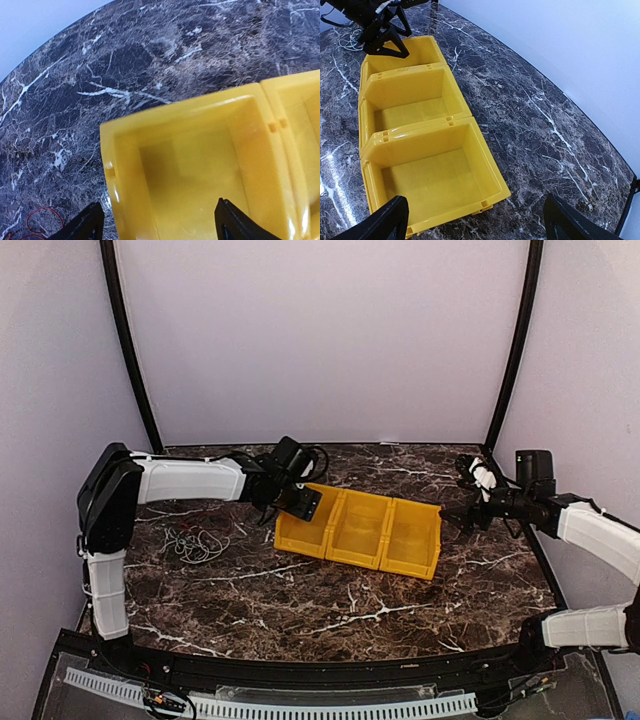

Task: Untangle the cables

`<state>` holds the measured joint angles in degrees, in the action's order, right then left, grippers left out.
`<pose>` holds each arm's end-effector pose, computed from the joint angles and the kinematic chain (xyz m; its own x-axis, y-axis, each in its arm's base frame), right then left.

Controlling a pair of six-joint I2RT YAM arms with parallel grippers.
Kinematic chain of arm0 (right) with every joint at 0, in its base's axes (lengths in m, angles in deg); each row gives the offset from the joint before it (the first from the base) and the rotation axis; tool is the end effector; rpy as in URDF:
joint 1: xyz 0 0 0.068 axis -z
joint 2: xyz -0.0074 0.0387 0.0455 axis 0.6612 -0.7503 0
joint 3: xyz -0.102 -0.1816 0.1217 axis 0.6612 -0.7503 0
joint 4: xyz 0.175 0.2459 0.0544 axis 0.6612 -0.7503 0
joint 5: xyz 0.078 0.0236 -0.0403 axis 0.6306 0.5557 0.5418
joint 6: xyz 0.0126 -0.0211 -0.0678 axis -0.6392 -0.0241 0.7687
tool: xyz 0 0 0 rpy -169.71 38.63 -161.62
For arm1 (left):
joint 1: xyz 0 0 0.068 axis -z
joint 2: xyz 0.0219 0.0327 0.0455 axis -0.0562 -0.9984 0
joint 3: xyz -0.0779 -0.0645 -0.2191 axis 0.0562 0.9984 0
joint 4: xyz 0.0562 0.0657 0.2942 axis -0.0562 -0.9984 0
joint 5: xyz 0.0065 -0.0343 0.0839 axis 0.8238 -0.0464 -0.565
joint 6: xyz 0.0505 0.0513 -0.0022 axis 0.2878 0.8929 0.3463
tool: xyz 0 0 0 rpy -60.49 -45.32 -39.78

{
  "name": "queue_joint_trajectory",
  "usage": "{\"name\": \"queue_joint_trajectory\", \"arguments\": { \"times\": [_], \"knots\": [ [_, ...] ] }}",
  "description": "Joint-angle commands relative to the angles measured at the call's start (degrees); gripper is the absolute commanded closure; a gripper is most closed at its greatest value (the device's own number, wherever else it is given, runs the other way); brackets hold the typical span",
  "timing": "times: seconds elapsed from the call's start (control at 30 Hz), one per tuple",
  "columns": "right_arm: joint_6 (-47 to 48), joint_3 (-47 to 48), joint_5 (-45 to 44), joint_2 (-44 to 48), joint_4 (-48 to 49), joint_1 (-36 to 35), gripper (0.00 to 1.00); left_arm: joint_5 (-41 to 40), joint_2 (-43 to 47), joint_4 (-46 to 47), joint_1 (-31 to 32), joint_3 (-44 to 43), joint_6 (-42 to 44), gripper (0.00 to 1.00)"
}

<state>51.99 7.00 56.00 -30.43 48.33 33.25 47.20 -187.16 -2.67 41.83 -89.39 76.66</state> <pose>0.3011 0.0751 0.1845 -0.1426 -0.4797 -0.8657 -0.7607 0.6127 -0.2142 0.3648 -0.3395 0.1378 -0.5781 0.3533 -0.7355 0.4277 0.8988 0.0956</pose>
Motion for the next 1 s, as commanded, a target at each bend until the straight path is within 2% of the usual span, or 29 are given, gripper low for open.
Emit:
{"name": "queue_joint_trajectory", "arguments": {
  "times": [0.0, 0.13, 0.3, 0.37, 0.57, 0.73, 0.83, 0.97],
  "knots": [
    [0.8, -0.3, -0.4, -1.1, 0.4, -0.4, 0.05, 0.7, 14.3, 4.4, 1.7, 7.3, -2.4, 0.21],
    [1.3, 0.4, -1.0, -3.0, -0.1, -1.0, 0.05, -3.2, 26.3, 5.5, 1.5, 17.0, -2.9, 0.17],
    [1.6, 1.4, -1.0, -4.2, -1.2, -2.1, 0.06, -13.6, 30.2, -2.2, -0.4, 20.4, -3.8, 0.15],
    [1.9, 1.7, -1.3, -4.4, -1.6, -3.0, 0.06, -15.5, 30.1, -4.9, -2.7, 20.8, -5.8, 0.15],
    [1.8, 1.9, -1.5, -3.8, -2.3, -4.2, 0.06, -9.9, 31.5, -5.4, -12.6, 24.9, -11.3, 0.16],
    [2.2, 1.8, -1.8, -3.5, -2.2, -4.3, 0.06, -6.0, 30.8, -2.8, -19.7, 28.2, -12.6, 0.1],
    [2.2, 1.9, -1.5, -3.4, -2.4, -4.3, 0.06, -2.3, 28.2, -0.4, -24.2, 29.1, -13.5, 0.1],
    [2.2, 1.5, -1.0, -2.3, -2.5, -4.3, 0.06, 2.7, 25.1, 0.0, -26.8, 28.0, -14.4, 0.14]
  ]
}}
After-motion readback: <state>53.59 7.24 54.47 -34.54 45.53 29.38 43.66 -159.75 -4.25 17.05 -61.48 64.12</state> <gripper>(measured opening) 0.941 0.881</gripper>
